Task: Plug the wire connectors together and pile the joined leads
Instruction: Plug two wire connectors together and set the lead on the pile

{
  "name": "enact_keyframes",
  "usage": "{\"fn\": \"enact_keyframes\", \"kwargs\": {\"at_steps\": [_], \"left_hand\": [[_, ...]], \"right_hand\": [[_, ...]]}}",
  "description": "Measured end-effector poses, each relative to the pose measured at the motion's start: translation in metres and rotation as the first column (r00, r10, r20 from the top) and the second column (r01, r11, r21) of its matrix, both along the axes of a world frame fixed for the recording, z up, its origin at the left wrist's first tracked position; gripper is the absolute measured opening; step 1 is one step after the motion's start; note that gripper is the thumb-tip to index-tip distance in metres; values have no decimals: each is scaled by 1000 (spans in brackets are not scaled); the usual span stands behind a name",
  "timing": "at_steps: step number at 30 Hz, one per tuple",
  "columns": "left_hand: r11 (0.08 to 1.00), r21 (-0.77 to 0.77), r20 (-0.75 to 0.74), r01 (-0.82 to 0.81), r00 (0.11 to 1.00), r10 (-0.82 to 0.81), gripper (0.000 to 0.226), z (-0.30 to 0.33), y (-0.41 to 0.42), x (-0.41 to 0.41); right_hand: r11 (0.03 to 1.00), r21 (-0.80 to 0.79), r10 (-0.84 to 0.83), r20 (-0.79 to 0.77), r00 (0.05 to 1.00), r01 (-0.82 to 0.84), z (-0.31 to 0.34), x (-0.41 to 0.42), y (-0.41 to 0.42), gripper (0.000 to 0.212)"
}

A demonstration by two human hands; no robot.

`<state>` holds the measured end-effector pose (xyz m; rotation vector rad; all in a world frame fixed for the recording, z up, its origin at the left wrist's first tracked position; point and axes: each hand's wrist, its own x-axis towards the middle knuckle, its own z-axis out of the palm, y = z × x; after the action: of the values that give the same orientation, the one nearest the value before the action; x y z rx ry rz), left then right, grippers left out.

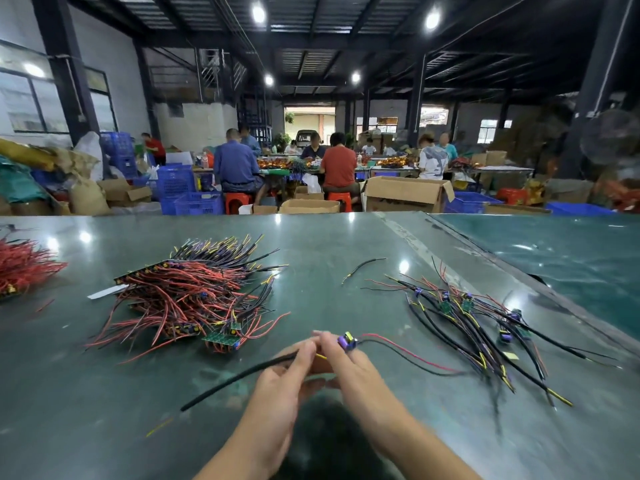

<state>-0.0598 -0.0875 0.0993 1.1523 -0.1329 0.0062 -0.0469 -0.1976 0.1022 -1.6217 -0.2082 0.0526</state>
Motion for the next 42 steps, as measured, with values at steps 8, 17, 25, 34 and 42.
{"fn": "enact_keyframes", "kwargs": {"at_steps": [8, 17, 25, 34, 42], "left_hand": [[927, -367, -220, -75, 975, -8, 23, 6, 12, 10], [919, -351, -350, -182, 935, 51, 15, 10, 32, 13], [901, -377, -373, -213, 926, 63, 15, 13, 36, 15], [914, -344, -368, -217, 926, 81, 18, 12, 36, 17], [909, -346, -379, -232, 921, 91, 19, 14, 37, 21]], "right_hand": [[826, 506, -252, -61, 966, 248, 47, 9, -36, 31], [812, 257, -530, -50, 846, 524, 136, 19, -111, 15], [621, -608, -405, 292, 867, 495, 177, 45, -118, 8], [187, -900, -240, 346, 907, 393, 111, 92, -112, 28], [62, -916, -341, 354, 871, 397, 58, 124, -128, 51]]}}
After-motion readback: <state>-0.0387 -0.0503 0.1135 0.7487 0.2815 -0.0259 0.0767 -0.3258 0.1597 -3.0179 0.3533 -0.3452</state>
